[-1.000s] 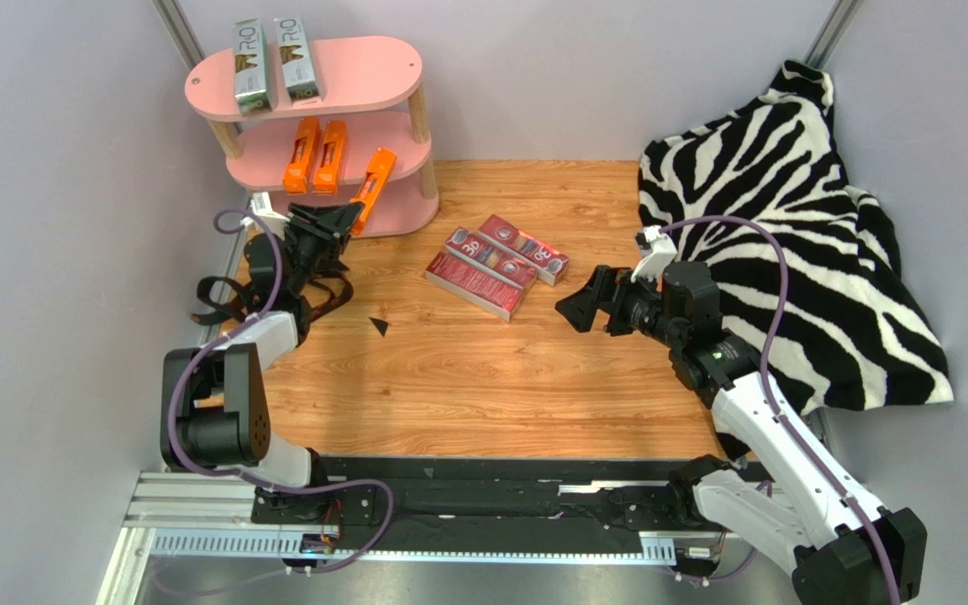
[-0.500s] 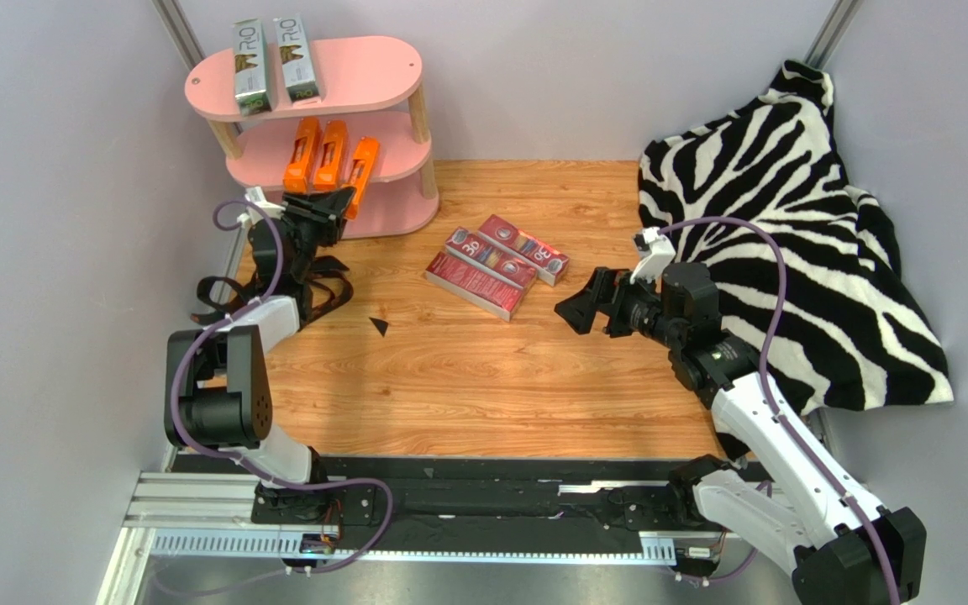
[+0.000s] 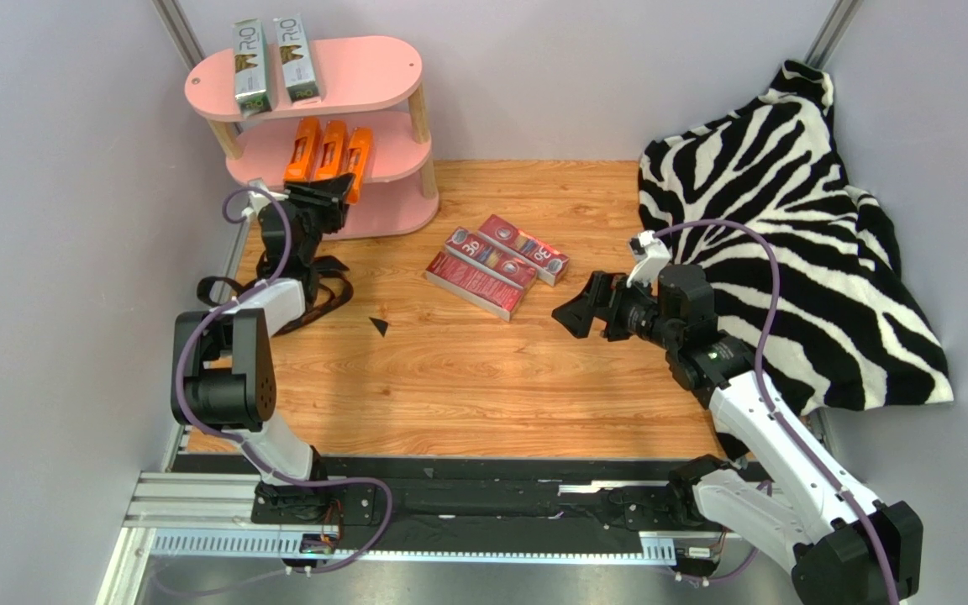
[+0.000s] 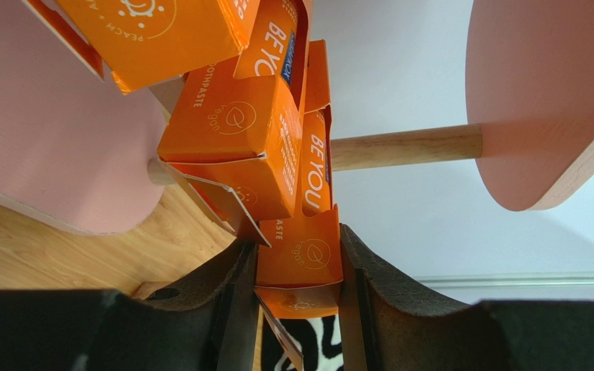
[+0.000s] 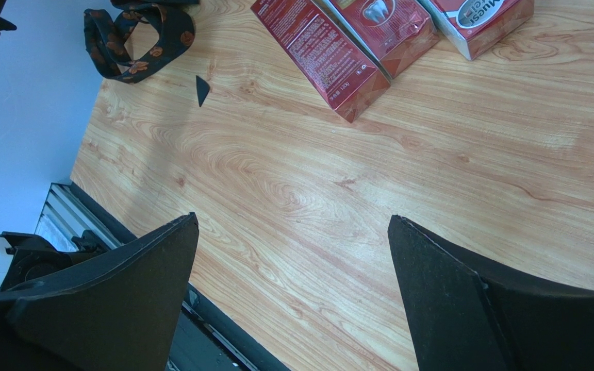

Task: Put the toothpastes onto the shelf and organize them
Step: Place the toothpaste on the shelf.

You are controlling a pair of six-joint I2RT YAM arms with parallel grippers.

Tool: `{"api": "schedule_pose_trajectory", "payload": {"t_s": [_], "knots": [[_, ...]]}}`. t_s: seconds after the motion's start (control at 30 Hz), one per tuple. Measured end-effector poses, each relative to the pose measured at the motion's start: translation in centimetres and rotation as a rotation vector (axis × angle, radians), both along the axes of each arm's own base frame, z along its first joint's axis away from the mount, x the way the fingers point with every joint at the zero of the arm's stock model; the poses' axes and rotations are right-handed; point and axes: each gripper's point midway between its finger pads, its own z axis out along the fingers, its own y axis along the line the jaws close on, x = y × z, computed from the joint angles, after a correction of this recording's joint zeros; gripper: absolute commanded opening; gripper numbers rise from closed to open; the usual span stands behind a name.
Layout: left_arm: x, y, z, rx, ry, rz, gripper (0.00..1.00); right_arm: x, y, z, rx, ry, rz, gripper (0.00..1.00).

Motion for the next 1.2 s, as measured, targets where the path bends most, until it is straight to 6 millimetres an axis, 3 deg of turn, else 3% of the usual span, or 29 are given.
{"api": "schedule_pose_trajectory", "payload": {"t_s": [0.4,0.6,0.7,0.73,1.13,1.2], "knots": [[1.4,-0.4,0.1,0.006,0.051,0.05,0.32,-0.2,0.2,-0.3,0.0,0.009,0.011,0.98],[2.0,-0.3,0.7,0.021,0.083,0.069,0.4,-0.3,0.1,-0.4,-0.001,0.01,0.011,0.98],[2.2,-0.3,1.0,0.028,0.093,0.068,0.51,-0.4,0.1,-0.4,0.0,0.008,0.011,0.99],[2.2,-0.3,1.0,0.03,0.095,0.068,0.63,-0.5,0.1,-0.5,0.0,0.008,0.011,0.99],[2.3,-1.3,-0.6,0.084,0.163,-0.005,0.76,-1.1,-0.2,-0.8,0.0,0.008,0.01,0.98],[2.2,-1.4,-0.7,0.09,0.163,-0.011,0.83,-1.1,-0.2,-0.7,0.001,0.006,0.01,0.98]]}}
